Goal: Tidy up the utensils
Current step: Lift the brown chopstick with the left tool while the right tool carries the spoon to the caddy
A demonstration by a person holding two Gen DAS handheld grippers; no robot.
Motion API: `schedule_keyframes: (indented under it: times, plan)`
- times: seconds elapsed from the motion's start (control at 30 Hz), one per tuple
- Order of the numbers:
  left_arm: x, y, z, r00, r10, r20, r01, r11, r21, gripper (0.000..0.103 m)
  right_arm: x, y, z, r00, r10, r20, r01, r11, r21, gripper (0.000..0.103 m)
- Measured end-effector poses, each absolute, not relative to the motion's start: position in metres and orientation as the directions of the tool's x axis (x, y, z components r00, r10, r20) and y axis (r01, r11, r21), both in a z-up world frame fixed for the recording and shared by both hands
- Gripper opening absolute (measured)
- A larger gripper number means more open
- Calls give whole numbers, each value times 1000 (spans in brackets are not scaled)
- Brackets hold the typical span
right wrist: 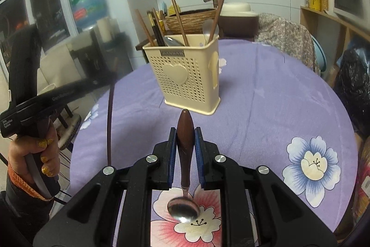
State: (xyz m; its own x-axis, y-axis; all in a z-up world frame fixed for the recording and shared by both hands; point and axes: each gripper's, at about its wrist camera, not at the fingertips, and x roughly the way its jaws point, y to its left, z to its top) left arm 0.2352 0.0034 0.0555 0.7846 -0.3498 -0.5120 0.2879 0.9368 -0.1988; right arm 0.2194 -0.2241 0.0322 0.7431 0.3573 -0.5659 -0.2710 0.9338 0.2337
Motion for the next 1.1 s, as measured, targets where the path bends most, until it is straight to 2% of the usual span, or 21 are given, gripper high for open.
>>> schedule_keyframes:
  times: [0.27,1.1]
  plan:
    - [222,10,76,827,-339,-449,285,941,-185,8,211,-225,50,774,353,-525,-269,935,232,16]
    - [220,8,104,834,-376,-404,327,926,-187,8,223,-218,73,766,394,-508,-316,919,235,16]
